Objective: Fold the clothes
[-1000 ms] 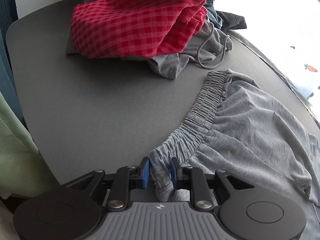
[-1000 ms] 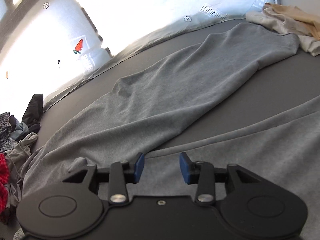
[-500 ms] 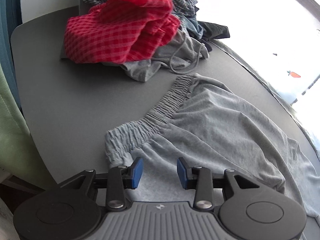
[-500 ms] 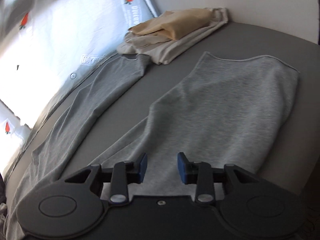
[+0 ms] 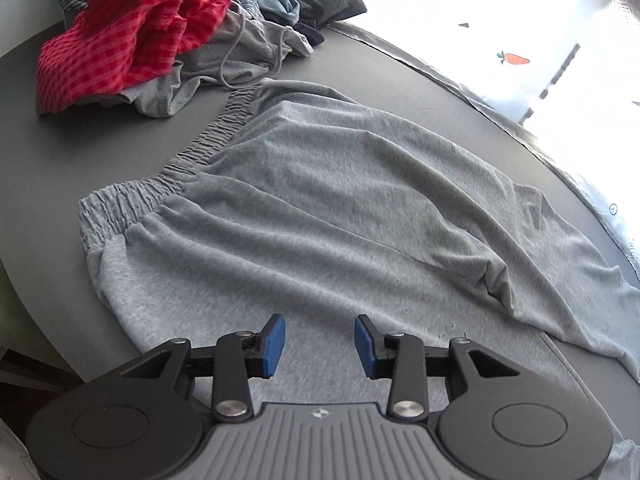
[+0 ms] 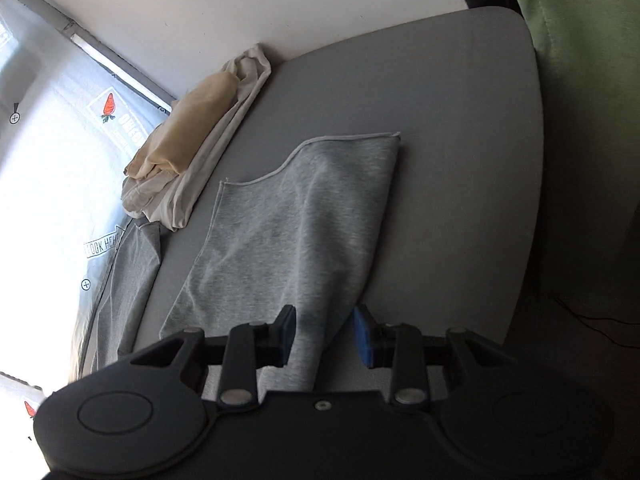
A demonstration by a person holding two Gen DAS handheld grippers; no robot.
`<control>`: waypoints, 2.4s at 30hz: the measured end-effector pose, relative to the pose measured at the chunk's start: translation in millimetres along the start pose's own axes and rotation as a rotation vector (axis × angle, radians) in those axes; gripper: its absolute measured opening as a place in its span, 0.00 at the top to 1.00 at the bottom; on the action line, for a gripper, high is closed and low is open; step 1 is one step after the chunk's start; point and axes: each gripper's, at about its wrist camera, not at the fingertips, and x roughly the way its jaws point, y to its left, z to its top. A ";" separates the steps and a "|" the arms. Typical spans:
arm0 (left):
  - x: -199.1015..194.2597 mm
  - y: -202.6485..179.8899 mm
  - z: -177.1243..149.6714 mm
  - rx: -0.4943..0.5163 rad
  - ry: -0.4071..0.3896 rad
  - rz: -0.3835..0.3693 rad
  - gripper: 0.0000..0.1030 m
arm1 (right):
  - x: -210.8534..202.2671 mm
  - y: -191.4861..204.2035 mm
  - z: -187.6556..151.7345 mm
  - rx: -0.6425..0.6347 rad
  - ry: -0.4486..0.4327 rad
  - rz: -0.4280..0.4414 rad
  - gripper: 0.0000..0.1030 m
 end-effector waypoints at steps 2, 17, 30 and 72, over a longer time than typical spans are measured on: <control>0.0 -5.2 -3.4 0.010 0.003 0.007 0.61 | 4.4 -1.8 2.4 0.003 0.009 0.002 0.67; 2.5 13.5 -3.9 -0.049 0.036 0.064 0.60 | 25.1 22.5 7.5 -0.067 0.036 -0.074 0.97; 17.7 87.9 21.5 -0.199 0.067 0.157 0.51 | 31.5 58.2 -3.4 -0.243 0.011 -0.253 0.96; -39.7 137.6 77.1 -0.565 -0.190 -0.058 1.00 | -49.8 80.8 18.7 -0.036 -0.254 0.115 1.00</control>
